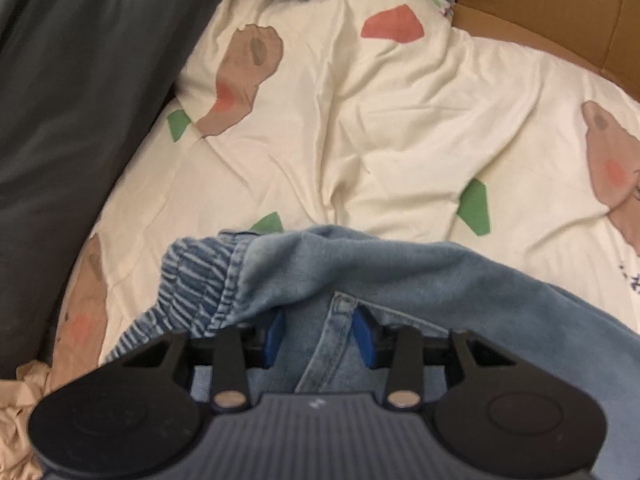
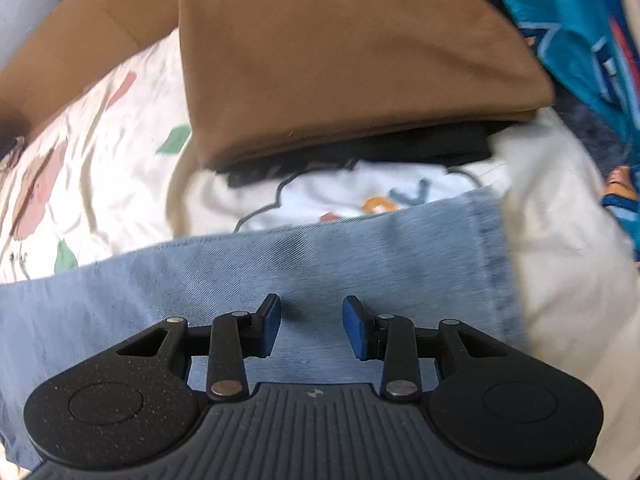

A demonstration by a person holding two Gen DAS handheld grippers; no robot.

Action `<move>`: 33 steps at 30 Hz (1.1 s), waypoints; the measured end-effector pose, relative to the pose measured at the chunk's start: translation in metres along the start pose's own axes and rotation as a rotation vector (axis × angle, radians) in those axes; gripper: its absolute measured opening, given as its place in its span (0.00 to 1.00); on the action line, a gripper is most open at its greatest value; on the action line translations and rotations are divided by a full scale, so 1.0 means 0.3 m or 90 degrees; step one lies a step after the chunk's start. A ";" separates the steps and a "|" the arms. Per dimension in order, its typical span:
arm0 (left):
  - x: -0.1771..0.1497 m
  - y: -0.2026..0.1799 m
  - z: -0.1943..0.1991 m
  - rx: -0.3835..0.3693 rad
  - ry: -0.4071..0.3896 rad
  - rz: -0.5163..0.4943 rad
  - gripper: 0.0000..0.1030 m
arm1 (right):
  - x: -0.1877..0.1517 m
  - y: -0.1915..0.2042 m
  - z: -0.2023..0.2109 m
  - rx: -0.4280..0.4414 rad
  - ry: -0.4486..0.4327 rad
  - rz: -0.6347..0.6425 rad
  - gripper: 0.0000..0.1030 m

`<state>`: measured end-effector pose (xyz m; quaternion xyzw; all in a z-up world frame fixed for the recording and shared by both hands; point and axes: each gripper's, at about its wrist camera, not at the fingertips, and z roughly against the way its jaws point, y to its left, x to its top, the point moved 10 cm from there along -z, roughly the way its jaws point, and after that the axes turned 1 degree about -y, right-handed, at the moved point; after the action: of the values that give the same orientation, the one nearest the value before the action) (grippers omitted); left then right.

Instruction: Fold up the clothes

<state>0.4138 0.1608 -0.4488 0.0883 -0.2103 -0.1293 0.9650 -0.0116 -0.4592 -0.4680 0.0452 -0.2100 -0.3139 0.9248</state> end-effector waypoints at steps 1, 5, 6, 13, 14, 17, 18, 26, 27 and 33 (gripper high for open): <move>0.009 -0.001 -0.006 0.001 -0.005 0.001 0.43 | 0.002 0.008 -0.011 -0.002 0.000 0.002 0.41; 0.046 -0.004 -0.022 0.005 -0.024 0.012 0.44 | 0.019 0.027 -0.038 -0.008 -0.002 0.027 0.45; 0.053 -0.002 -0.026 0.004 -0.024 0.020 0.44 | 0.023 0.026 -0.043 -0.010 -0.003 0.029 0.45; 0.101 0.000 -0.050 0.003 -0.030 0.020 0.42 | 0.048 0.042 -0.063 -0.034 -0.021 0.065 0.45; 0.108 -0.001 -0.060 0.002 -0.021 0.019 0.42 | 0.051 0.047 -0.069 -0.036 -0.021 0.070 0.45; 0.128 -0.008 -0.093 0.002 0.008 0.019 0.42 | 0.061 0.048 -0.087 -0.038 -0.019 0.072 0.45; 0.133 -0.011 -0.102 0.003 0.016 0.017 0.41 | 0.064 0.048 -0.091 -0.038 -0.018 0.073 0.46; 0.145 -0.041 -0.111 0.027 0.035 -0.022 0.40 | 0.091 0.060 -0.113 -0.056 -0.031 0.064 0.46; 0.146 -0.043 -0.107 0.031 0.038 -0.022 0.40 | 0.093 0.060 -0.115 -0.056 -0.035 0.061 0.46; 0.150 -0.093 0.003 0.041 0.019 -0.050 0.27 | 0.138 0.092 -0.074 -0.041 -0.066 0.088 0.45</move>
<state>0.4471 0.1214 -0.4371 0.1296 -0.1966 -0.1586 0.9589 0.0426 -0.4629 -0.4673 -0.0156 -0.2499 -0.2580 0.9331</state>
